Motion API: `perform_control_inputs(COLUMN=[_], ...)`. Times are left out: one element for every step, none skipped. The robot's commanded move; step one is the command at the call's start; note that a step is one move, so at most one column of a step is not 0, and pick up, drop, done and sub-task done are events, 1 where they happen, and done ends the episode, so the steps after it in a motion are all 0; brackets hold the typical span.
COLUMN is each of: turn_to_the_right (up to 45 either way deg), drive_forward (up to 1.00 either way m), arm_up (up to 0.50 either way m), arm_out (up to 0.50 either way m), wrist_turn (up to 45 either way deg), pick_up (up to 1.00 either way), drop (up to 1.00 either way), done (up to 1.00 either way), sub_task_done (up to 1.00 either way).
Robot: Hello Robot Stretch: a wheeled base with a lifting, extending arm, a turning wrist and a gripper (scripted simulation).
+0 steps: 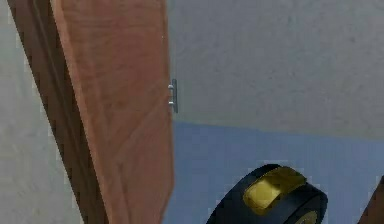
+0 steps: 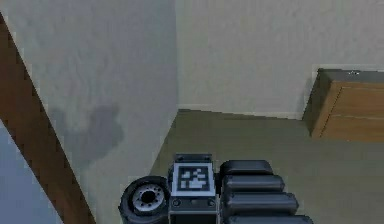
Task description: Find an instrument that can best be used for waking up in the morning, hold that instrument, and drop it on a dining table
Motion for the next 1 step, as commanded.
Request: perform_control_inputs(turn_to_the_right=[0.0], drive_forward=[0.05], arm_up=[0.0], arm_out=[0.0], wrist_turn=[0.0], pick_up=[0.0], drop=[0.0], done=[0.0], sub_task_done=[0.0])
